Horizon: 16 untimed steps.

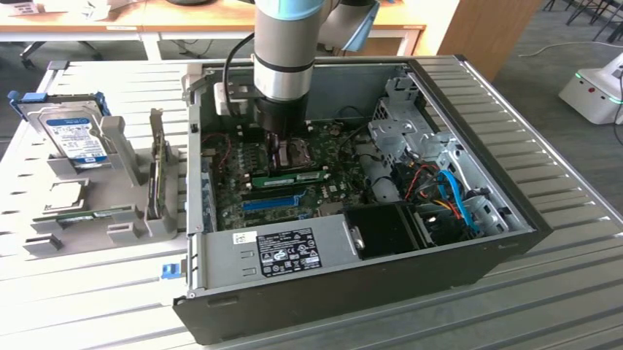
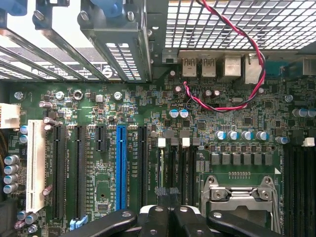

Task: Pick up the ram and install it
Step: 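Press down the ram until it locks into place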

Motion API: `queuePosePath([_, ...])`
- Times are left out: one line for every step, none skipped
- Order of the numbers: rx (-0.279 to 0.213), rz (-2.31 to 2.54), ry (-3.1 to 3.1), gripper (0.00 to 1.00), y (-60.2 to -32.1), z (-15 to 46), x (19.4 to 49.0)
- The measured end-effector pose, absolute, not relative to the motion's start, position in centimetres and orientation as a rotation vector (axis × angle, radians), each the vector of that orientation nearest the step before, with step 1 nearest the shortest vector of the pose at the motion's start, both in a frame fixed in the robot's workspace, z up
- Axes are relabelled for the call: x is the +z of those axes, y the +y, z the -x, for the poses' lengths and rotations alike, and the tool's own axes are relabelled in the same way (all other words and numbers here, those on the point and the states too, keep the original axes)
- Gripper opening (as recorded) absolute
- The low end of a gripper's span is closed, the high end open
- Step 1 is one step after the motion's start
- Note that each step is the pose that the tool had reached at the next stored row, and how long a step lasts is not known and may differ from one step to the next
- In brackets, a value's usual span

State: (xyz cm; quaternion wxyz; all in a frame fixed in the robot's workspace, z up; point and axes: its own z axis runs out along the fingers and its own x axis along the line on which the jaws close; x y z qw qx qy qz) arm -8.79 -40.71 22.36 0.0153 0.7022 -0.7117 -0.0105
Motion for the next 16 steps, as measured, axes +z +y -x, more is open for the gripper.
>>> queuePosePath([-0.033, -2.185, -2.214, 0.1, -40.71, 8.79, 22.34])
queuePosePath([-0.033, -2.185, -2.214, 0.1, -40.71, 8.79, 22.34])
queuePosePath([-0.033, -2.185, -2.214, 0.1, -40.71, 8.79, 22.34])
queuePosePath([-0.033, -2.185, -2.214, 0.1, -40.71, 8.79, 22.34])
queuePosePath([-0.033, -2.185, -2.214, 0.1, -40.71, 8.79, 22.34])
queuePosePath([-0.033, -2.185, -2.214, 0.1, -40.71, 8.79, 22.34])
queuePosePath([-0.033, -2.185, -2.214, 0.1, -40.71, 8.79, 22.34])
queuePosePath([-0.033, -2.185, -2.214, 0.1, -40.71, 8.79, 22.32])
queuePosePath([-0.033, -2.185, -2.214, 0.1, -40.71, 8.79, 22.32])
queuePosePath([-0.033, -2.185, -2.214, 0.1, -40.71, 8.79, 22.31])
queuePosePath([-0.033, -2.185, -2.214, 0.1, -40.71, 8.79, 22.31])
queuePosePath([-0.033, -2.185, -2.214, 0.1, -40.71, 8.79, 22.31])
queuePosePath([-0.033, -2.185, -2.214, 0.1, -40.71, 8.79, 22.31])
queuePosePath([-0.033, -2.185, -2.214, 0.1, -40.71, 8.79, 22.31])
queuePosePath([-0.033, -2.185, -2.214, 0.1, -40.71, 8.79, 22.3])
queuePosePath([-0.033, -2.185, -2.214, 0.1, -40.71, 8.79, 22.28])
